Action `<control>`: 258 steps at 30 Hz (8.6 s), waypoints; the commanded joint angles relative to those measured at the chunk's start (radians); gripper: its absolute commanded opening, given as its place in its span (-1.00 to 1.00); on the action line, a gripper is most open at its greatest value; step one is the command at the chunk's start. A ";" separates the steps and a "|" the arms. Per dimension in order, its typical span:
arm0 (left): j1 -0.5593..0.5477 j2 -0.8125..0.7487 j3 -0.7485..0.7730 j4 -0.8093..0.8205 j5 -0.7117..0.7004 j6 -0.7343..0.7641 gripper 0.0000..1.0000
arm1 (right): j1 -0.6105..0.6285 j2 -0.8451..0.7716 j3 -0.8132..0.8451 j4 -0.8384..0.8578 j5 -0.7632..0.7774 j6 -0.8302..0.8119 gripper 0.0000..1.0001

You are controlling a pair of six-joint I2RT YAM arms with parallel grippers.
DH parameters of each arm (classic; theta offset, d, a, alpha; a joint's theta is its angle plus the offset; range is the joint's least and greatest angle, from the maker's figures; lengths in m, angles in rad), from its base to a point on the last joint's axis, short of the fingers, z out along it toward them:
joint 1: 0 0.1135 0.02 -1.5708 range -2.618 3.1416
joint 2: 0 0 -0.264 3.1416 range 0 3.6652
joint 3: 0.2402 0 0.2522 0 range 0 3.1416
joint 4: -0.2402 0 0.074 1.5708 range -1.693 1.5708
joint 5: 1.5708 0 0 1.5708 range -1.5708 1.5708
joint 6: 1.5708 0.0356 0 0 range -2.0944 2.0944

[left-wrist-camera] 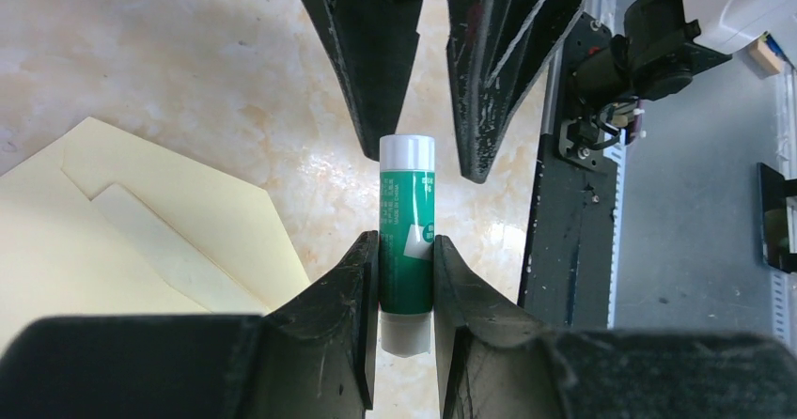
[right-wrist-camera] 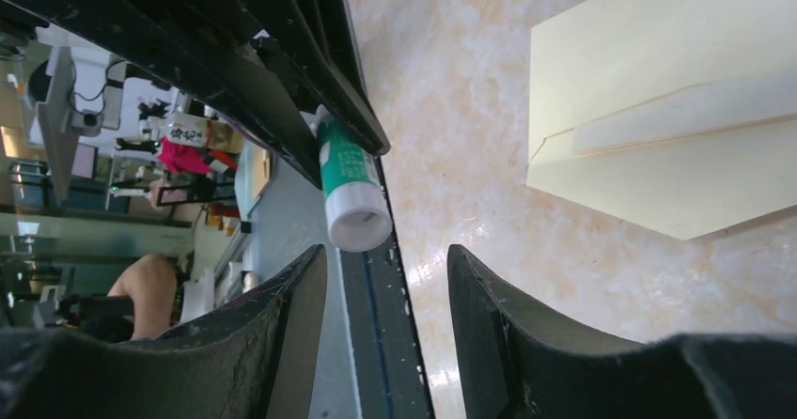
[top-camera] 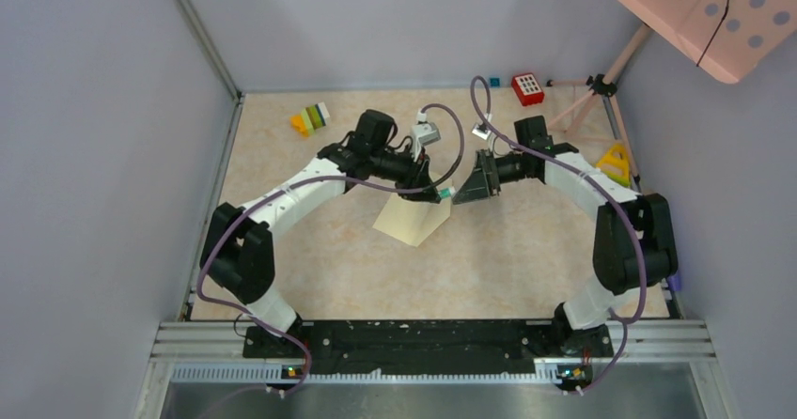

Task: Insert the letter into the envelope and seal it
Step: Screw the solid glue, then close the solid glue cap on the solid glue.

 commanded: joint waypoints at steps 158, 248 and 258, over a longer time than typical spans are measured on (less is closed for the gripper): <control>0.007 0.065 0.050 -0.006 0.375 -0.079 -0.77 | 0.116 -0.475 -0.167 0.214 0.160 -0.290 0.54; 0.193 -0.042 -0.138 -0.146 -0.173 0.299 -0.84 | 0.036 -0.031 -0.048 0.253 0.102 0.210 0.83; -0.024 -0.130 -0.134 -0.110 -0.231 0.347 -0.84 | 0.059 0.067 -0.019 0.229 -0.067 0.286 0.48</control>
